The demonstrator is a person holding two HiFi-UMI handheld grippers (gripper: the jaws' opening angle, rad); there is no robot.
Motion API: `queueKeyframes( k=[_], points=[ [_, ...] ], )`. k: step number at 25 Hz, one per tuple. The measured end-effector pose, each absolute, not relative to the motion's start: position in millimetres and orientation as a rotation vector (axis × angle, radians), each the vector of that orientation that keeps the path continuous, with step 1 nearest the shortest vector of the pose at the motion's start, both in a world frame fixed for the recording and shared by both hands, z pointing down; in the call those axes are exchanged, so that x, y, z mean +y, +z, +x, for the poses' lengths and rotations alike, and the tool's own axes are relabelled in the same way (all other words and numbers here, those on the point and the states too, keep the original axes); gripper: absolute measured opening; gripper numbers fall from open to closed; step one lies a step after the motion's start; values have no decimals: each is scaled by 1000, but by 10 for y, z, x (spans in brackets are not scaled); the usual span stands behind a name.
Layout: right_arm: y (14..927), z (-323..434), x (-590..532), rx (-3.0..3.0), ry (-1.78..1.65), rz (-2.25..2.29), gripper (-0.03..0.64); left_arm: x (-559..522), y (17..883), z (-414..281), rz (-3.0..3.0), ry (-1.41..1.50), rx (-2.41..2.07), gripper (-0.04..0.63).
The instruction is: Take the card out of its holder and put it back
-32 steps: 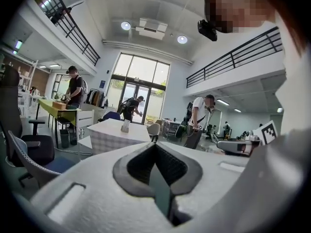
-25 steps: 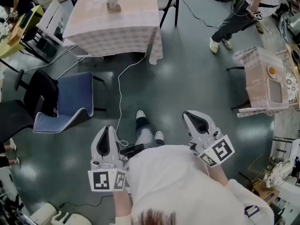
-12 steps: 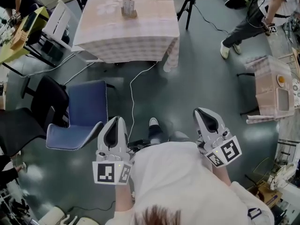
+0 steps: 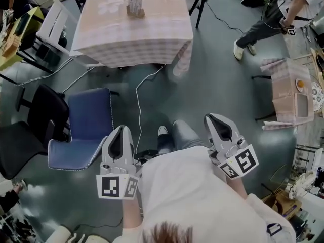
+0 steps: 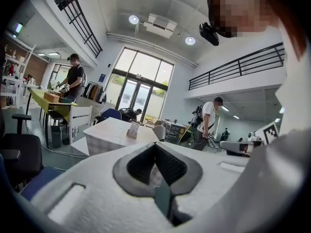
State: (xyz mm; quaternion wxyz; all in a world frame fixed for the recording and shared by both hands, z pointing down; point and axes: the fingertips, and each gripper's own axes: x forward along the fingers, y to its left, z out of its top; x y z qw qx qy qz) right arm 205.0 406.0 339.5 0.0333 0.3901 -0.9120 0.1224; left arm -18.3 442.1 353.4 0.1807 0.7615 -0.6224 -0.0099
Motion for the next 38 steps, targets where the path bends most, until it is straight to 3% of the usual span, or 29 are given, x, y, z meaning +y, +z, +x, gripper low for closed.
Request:
queueKeyframes(
  k=[18, 38],
  points=[
    [3579, 1742, 2644, -2814, 418, 997, -2, 3334, 3621, -431, 1982, -45, -1899, 3],
    [3500, 2198, 1553, -2877, 416, 979, -2, 2487, 3367, -273, 1943, -36, -2058, 3]
  ],
)
